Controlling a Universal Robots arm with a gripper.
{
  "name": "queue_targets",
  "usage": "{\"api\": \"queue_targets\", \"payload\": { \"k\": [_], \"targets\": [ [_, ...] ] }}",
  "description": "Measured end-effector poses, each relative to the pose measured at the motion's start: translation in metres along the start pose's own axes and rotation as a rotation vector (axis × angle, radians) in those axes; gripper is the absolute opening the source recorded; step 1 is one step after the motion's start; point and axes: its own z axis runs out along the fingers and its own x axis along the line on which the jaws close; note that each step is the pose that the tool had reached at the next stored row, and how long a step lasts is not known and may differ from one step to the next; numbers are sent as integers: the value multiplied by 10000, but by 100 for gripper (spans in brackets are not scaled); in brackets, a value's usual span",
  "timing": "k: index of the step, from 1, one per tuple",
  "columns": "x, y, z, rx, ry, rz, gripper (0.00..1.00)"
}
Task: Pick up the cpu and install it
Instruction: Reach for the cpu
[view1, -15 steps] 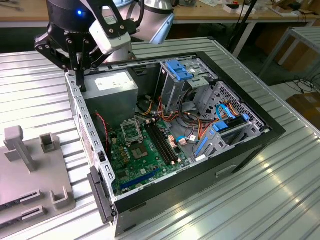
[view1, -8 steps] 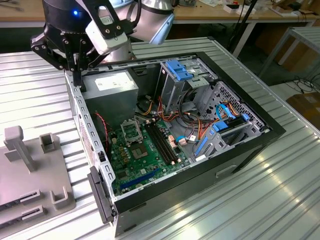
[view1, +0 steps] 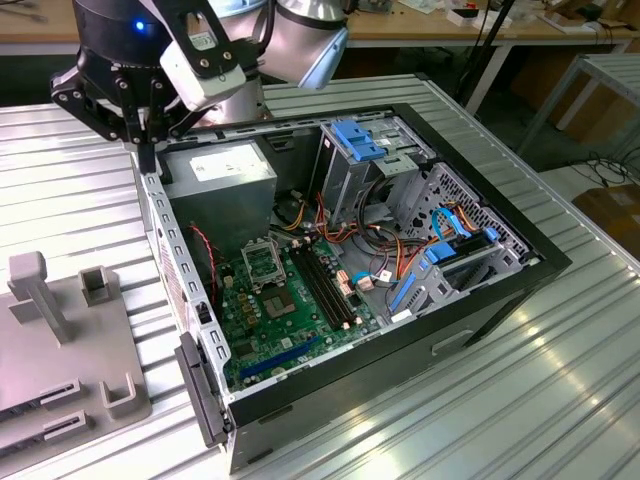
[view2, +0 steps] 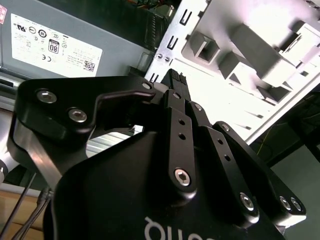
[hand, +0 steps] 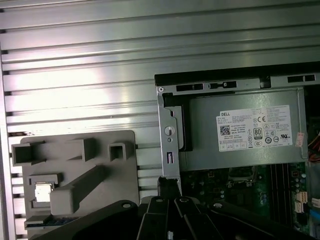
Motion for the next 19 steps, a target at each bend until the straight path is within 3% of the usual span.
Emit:
{"api": "queue_targets", "payload": {
  "k": [19],
  "targets": [
    [139, -11, 8, 1, 0, 0, 11]
  ]
}}
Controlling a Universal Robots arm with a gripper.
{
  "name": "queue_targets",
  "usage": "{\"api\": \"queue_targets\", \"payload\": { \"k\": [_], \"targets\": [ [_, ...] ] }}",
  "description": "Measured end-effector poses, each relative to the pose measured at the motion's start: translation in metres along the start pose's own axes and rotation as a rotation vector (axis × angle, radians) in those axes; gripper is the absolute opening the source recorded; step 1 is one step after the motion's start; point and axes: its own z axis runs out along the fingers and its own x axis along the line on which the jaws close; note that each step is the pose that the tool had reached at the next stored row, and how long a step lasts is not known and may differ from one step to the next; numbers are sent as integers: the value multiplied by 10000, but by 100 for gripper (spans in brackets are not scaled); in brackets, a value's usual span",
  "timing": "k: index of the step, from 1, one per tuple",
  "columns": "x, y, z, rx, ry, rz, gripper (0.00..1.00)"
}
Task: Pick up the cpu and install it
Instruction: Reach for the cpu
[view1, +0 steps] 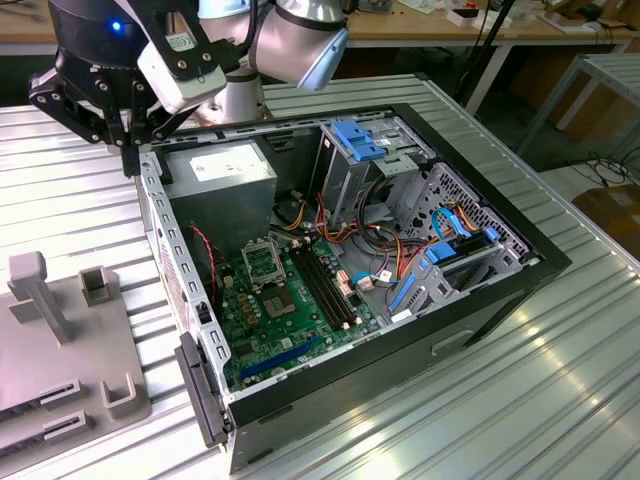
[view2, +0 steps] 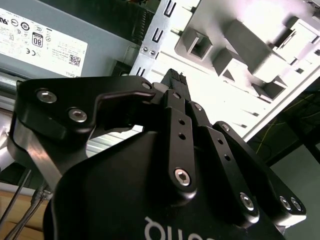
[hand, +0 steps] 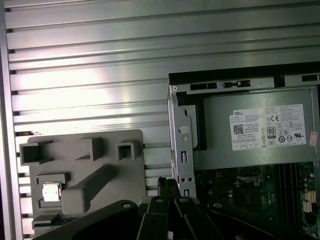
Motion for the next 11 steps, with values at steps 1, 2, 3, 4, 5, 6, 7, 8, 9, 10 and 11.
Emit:
{"api": "queue_targets", "payload": {
  "k": [1, 2, 3, 4, 5, 6, 7, 8, 9, 10, 11],
  "targets": [
    [7, 0, 1, 0, 0, 0, 11],
    [13, -1, 1, -1, -1, 0, 11],
    [20, -2, 1, 0, 0, 0, 11],
    [27, -2, 2, -1, 0, 0, 11],
    [36, -3, 2, -1, -1, 0, 11],
    [42, -3, 3, -1, 0, 0, 11],
    [51, -4, 3, -1, 0, 0, 11],
    [56, -5, 4, 0, 0, 0, 11],
    [65, -5, 4, -1, 0, 0, 11],
    [70, -5, 5, -1, -1, 0, 11],
    [77, -6, 5, 0, -1, 0, 11]
  ]
}}
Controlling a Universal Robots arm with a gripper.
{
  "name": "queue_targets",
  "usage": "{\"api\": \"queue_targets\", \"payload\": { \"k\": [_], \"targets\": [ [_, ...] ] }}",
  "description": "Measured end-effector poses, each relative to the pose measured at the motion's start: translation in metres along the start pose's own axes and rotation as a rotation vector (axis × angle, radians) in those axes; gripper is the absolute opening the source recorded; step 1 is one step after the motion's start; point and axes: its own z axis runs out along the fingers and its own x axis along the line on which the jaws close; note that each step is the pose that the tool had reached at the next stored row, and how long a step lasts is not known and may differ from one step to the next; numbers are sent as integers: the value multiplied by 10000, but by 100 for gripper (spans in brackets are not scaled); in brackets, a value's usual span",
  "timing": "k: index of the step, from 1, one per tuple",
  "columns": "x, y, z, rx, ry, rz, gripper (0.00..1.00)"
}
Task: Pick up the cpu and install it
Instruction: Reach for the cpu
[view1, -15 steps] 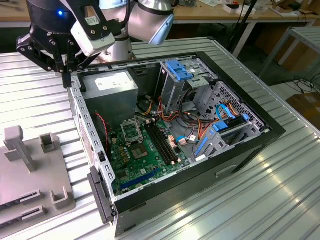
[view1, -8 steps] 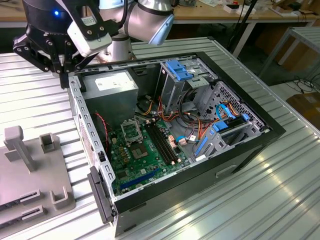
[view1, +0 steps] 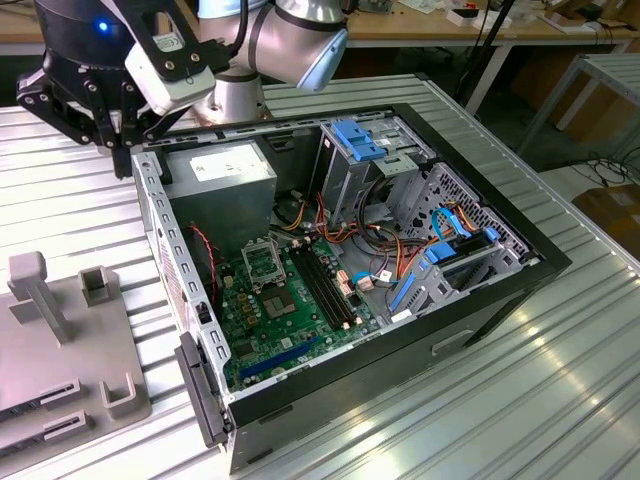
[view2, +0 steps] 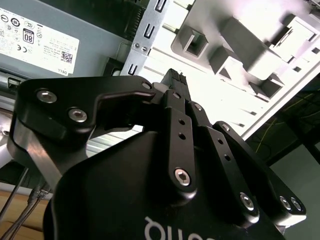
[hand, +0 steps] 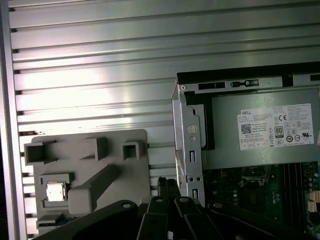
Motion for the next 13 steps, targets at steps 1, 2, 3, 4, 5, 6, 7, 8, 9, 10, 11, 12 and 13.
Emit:
{"api": "queue_targets", "payload": {
  "k": [1, 2, 3, 4, 5, 6, 7, 8, 9, 10, 11, 12, 13],
  "targets": [
    [7, -1, 0, 0, 0, 0, 11],
    [13, -1, 1, 0, 0, 0, 11],
    [20, -2, 1, 0, 0, -1, 11],
    [27, -2, 1, 0, 1, -1, 11],
    [33, -3, 2, 0, 1, -1, 11],
    [45, -3, 3, 0, 0, 0, 11],
    [51, -4, 3, 0, 1, -1, 11],
    [60, -5, 4, -1, 0, -1, 11],
    [65, -5, 5, 0, 0, -1, 11],
    [71, -6, 5, 0, 1, 0, 11],
    [84, -6, 6, 0, 1, 0, 11],
    [91, -7, 6, 0, 1, -1, 11],
    [97, -8, 7, 0, 0, -1, 11]
  ]
}}
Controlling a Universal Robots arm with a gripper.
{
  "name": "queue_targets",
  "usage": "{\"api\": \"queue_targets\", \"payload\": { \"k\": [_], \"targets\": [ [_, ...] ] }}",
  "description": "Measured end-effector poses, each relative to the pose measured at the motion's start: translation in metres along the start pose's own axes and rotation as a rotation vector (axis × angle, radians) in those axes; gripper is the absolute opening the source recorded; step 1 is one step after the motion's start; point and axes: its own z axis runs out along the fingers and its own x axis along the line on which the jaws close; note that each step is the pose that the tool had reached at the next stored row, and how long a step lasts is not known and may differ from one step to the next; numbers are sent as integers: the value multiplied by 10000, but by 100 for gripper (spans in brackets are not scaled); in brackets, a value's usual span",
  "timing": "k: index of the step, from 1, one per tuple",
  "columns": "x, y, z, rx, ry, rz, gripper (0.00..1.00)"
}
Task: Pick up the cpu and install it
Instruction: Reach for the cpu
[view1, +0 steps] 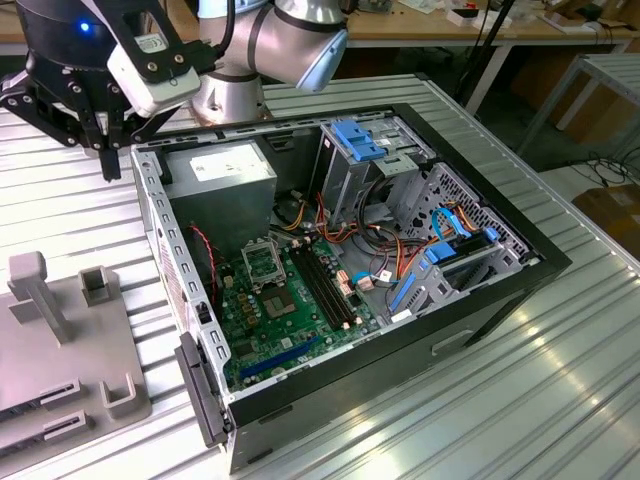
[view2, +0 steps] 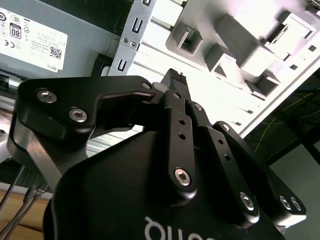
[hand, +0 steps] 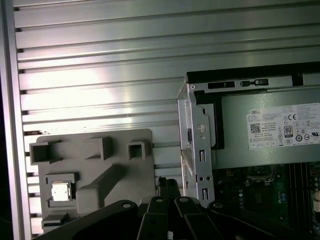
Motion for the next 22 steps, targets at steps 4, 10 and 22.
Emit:
{"api": "queue_targets", "payload": {
  "k": [4, 10, 22],
  "targets": [
    [39, -3, 3, 0, 0, 0, 11],
    [158, -12, 10, 0, 0, 0, 11],
    [297, -23, 20, 0, 0, 1, 11]
  ]
}}
